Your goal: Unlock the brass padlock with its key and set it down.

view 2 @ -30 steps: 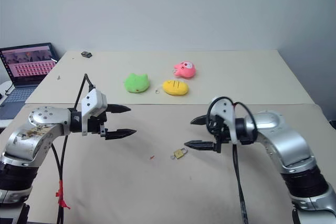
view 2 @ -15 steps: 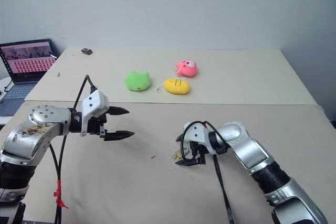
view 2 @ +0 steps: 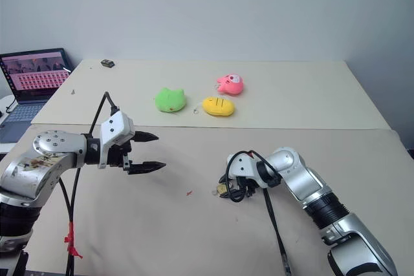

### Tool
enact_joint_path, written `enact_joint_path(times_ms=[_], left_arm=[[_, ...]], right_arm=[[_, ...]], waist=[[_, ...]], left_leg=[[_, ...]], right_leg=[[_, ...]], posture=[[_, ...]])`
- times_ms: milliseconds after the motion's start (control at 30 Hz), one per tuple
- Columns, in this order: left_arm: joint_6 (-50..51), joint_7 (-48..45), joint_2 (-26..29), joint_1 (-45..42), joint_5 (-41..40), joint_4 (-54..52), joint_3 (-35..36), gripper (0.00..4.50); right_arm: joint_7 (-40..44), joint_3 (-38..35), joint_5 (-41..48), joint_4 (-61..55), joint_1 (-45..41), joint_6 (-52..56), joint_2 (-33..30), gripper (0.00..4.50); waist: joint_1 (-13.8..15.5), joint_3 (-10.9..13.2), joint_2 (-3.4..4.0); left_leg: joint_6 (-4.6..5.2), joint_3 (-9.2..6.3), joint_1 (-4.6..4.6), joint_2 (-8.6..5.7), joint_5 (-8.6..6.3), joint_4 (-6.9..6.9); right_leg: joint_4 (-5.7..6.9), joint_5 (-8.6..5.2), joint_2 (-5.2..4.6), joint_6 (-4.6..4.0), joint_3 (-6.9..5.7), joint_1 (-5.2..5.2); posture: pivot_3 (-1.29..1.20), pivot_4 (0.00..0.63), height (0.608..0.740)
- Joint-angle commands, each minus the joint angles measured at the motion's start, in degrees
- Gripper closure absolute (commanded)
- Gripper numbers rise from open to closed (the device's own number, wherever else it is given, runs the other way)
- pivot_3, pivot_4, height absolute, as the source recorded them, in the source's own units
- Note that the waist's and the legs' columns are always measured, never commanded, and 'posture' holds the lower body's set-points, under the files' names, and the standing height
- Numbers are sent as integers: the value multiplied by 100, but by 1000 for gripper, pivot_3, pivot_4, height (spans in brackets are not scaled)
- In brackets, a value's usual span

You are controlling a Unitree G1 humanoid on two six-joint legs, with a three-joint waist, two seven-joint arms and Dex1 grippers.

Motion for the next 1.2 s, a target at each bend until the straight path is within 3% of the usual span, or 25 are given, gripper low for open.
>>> enact_joint_path(times_ms=[33, 233, 567, 1200], left_arm=[[43, 38, 64, -88, -90, -104, 190, 0], [252, 37, -160, -289, -433, -51, 233, 0], [1756, 514, -1222, -806, -2076, -142, 476, 0], [1852, 832, -1529, -1194, -1953, 263, 146, 0]], right_arm=[[81, -82, 4, -51, -4, -62, 22, 3589], [-63, -254, 4, -306, 7, 61, -15, 3596], [-853, -971, -139, -1254, -599, 184, -123, 3596], [-1011, -1165, -77, -2402, -664, 932, -458, 3596]], waist=[[4, 0, 0], [17, 0, 0], [16, 0, 1], [13, 0, 2]], left_leg=[[0, 0, 1, 0, 0, 0], [0, 0, -1, -1, 0, 3], [0, -8, -11, -2, 0, 16], [-1, -11, -15, -12, 1, 14]], right_leg=[[0, 0, 0, 0, 0, 0], [1, 0, 0, -1, -1, 1], [7, 2, -2, 0, -3, 1], [3, 5, -12, -7, -3, 1]], posture=[[0, 150, 657], [0, 150, 657], [0, 150, 657], [0, 150, 657]])
